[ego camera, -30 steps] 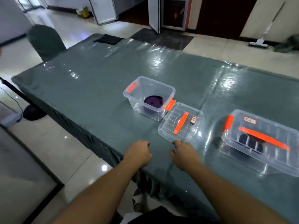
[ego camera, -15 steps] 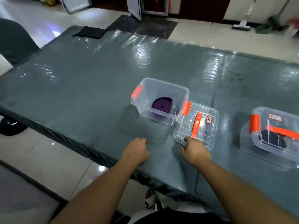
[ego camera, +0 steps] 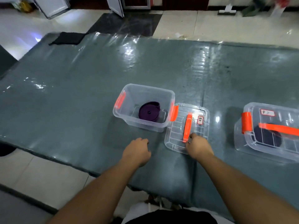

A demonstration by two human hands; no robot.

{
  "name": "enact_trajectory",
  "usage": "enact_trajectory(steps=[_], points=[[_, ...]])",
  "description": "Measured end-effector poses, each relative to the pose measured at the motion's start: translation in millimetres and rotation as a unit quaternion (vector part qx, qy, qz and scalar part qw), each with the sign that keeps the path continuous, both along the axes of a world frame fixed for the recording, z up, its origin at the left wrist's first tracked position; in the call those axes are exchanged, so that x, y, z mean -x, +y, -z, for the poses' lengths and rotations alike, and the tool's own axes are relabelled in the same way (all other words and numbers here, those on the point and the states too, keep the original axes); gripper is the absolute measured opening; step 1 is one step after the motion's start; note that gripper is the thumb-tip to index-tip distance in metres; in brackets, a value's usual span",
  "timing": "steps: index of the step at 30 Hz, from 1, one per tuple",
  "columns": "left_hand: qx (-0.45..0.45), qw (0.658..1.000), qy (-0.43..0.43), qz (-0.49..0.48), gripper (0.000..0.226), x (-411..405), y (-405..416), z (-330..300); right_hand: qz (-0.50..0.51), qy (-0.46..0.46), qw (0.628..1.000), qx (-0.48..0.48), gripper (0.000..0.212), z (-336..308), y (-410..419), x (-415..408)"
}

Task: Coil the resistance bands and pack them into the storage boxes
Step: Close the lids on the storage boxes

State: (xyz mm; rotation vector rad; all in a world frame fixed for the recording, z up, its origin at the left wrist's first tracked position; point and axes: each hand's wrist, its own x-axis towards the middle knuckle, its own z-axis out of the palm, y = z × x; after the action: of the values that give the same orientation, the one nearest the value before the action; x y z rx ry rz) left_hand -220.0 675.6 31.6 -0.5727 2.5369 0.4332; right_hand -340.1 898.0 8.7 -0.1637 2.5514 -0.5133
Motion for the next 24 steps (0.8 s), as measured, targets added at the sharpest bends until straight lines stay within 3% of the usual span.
enact_trajectory(steps=[6,16,24], points=[[-0.001,0.999,-0.025,0.046,0.043,19,-6,18,0.075,-0.016,0.997,0.022,0.034,6,-9,19],[-0.039,0.988,-0.048,0.145,0.044,48,-67,48,0.227,-0.033,0.973,-0.017,0.029,32,-59,21],[-0.037,0.973,-0.058,0.218,0.048,50,-98,61,0.297,0.013,0.954,-0.045,0.041,43,-88,12]])
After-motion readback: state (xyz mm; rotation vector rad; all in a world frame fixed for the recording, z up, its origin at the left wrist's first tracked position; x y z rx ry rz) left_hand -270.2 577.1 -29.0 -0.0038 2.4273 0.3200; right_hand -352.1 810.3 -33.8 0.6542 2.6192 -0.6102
